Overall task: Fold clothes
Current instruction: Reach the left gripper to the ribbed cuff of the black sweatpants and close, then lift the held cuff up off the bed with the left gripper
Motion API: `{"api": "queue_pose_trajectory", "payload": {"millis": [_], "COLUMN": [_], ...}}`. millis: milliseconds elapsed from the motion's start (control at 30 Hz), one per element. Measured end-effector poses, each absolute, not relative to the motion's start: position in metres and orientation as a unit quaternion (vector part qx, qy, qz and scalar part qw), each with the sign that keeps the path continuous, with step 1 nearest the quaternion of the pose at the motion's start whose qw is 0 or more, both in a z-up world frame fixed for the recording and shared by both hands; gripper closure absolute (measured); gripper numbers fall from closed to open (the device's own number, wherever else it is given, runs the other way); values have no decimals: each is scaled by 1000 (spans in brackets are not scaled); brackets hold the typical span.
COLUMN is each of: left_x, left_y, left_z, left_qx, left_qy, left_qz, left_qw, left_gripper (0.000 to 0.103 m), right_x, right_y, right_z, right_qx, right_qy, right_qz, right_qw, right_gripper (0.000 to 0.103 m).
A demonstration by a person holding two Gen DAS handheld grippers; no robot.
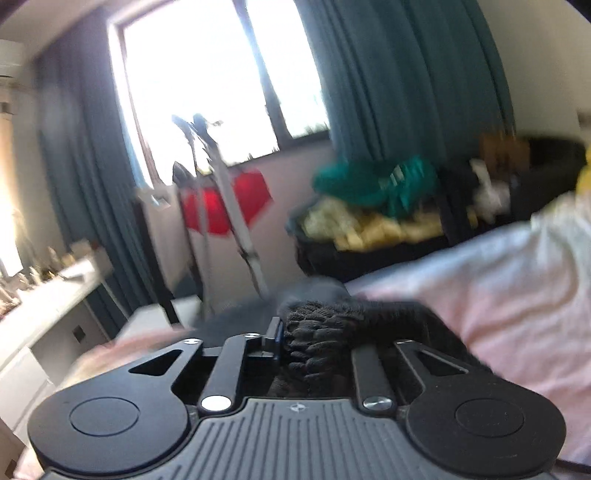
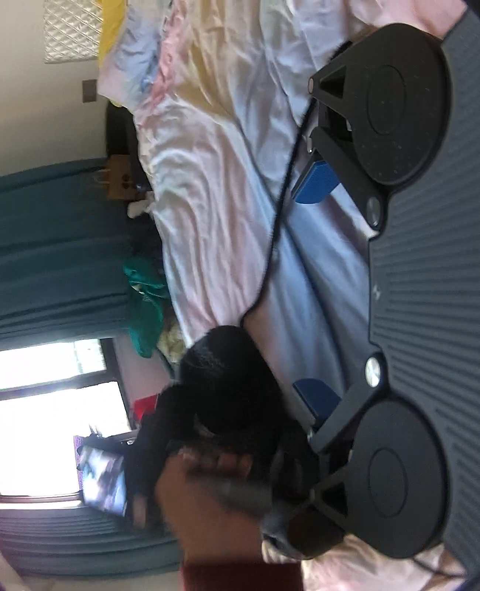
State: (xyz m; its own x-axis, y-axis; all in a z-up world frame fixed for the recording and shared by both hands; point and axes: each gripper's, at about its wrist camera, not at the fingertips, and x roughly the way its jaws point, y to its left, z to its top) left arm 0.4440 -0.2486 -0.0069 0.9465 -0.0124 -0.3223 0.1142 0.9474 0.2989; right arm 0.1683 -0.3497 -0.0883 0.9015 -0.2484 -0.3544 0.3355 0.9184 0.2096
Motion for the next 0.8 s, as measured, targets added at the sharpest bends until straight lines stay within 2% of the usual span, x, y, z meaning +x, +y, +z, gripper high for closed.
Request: {"api": "queue_pose_trajectory", "payload": {"millis": [167,367,600,800], "left_x": [369,265,138,91], "left_y": [-187,-108,7,119], "left_z": [68,116,116,57], "left_qx": [126,83,43,-81], "left_qy": [127,119,128,179], "left_qz": [-28,-35,-20,48], "left_qw": [984,989,991,979], "left_gripper": [92,93,93,92], "right_x": [158,135,102,69], "right_y": [-338,-318,-286,-245], "right_z": [-70,-48,-20,-11], "right_qx": [108,74,23,-27], "right_qy": [124,81,49,82], "right_qz": [-147,-135,-100,-15], "right_qw": [975,985,994,996], "right_gripper": [0,0,0,0]}}
